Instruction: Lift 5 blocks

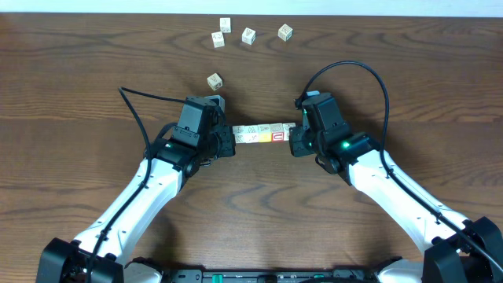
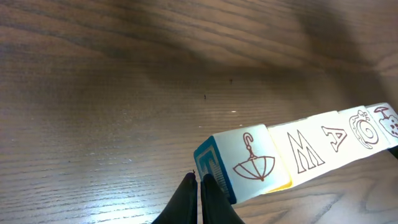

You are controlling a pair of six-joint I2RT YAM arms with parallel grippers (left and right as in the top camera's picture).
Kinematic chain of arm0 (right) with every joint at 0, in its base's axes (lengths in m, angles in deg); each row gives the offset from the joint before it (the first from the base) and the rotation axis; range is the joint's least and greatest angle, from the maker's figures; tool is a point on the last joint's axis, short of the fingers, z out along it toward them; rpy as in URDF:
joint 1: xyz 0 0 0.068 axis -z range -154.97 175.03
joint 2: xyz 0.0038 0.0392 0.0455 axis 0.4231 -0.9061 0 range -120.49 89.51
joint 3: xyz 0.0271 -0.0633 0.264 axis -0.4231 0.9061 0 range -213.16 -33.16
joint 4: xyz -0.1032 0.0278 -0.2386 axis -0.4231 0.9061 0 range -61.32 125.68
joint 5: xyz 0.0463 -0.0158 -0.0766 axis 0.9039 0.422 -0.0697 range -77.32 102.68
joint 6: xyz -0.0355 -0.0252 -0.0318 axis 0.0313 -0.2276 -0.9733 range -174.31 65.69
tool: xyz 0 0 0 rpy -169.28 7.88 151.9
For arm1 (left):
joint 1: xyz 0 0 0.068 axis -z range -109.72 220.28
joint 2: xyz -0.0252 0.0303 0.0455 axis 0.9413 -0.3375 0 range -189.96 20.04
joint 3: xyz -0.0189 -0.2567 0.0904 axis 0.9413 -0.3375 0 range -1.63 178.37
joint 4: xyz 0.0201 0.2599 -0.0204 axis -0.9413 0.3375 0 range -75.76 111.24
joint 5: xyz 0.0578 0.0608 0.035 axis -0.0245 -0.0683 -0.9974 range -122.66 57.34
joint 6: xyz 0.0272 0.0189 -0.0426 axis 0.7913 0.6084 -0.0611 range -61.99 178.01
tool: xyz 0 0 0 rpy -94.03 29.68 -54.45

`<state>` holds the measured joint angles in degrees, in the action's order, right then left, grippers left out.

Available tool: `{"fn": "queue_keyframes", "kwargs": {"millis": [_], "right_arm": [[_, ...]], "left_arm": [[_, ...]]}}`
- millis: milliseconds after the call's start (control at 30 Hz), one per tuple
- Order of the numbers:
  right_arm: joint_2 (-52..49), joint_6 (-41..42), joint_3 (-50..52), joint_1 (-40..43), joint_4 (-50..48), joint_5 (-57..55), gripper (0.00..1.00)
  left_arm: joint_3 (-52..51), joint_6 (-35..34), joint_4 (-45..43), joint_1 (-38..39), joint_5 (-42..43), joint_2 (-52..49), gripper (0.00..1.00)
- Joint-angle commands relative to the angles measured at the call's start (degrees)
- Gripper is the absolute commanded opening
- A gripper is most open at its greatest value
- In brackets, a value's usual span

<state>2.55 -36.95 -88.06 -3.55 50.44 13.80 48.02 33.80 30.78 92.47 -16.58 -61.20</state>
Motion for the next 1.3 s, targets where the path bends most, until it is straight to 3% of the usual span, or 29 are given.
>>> {"fn": "queue_keyframes", "kwargs": {"millis": [0,1267], "right_arm": [[-0.42,-0.24,-0.59,-6.03,-1.68,17.38,0.01],[-0.44,2.38,-0.59,-6.03,-1.90,18.67,0.01]], "left_arm": [[4.96,-0.96,-2.47,4.04,13.05,-0.07,0.07],[4.96,-2.05,-2.49,5.55,13.07,-2.97,0.07]]}}
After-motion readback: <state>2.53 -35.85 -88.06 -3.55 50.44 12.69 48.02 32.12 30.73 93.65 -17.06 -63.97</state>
